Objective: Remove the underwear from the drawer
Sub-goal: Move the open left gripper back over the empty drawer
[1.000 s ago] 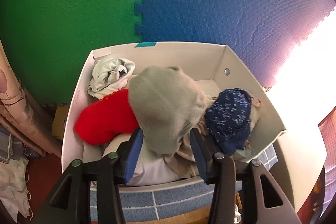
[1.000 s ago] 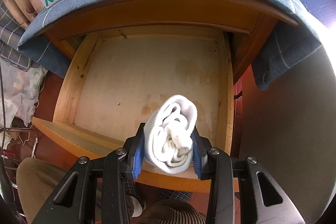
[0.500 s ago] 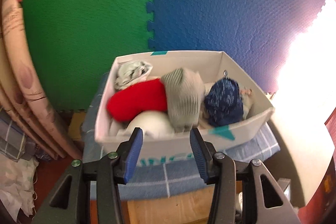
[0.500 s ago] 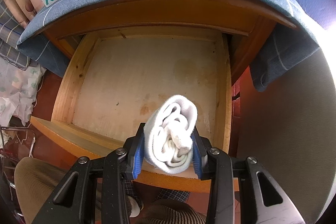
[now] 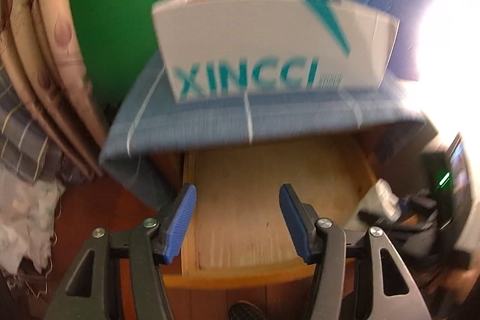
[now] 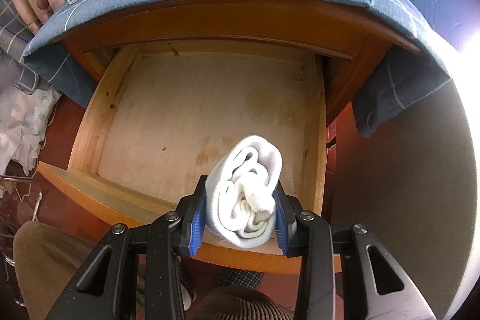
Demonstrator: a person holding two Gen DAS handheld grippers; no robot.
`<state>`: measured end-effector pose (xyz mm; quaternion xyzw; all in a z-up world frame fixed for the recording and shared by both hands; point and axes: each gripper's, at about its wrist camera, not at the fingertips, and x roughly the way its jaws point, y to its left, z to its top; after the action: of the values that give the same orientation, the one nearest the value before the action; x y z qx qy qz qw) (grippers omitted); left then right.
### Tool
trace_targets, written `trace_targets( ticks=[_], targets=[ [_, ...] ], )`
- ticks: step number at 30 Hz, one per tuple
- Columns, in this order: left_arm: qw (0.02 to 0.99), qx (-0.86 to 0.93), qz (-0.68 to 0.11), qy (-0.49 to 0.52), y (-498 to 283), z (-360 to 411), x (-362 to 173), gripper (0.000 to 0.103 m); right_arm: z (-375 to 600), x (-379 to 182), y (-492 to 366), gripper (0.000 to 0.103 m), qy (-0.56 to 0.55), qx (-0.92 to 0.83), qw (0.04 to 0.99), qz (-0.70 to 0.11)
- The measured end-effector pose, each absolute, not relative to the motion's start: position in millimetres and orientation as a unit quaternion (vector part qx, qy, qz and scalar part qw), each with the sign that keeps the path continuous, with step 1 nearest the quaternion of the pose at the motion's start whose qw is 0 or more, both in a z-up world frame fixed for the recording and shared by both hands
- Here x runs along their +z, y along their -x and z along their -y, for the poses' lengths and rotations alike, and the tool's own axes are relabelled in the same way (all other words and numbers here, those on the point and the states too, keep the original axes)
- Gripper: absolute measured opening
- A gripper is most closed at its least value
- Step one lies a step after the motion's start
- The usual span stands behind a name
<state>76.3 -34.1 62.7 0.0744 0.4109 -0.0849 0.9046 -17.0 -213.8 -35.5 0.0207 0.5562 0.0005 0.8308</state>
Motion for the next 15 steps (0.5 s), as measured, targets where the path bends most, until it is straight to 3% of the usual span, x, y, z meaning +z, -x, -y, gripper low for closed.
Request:
trace_targets(
  ticks=[9, 15],
  targets=[
    [0.882, -0.029, -0.469, -0.018, -69.8, 7.4, 1.4, 0.059, 208.3, -29.5, 20.1, 0.036, 0.002, 0.006, 0.84, -0.543],
    [0.896, 0.0, -0.443, 0.027, -60.8, -8.9, 3.3, 0.059, 214.9, -21.9, 23.6, 0.036, -0.013, 0.011, 0.848, -0.53]
  ],
)
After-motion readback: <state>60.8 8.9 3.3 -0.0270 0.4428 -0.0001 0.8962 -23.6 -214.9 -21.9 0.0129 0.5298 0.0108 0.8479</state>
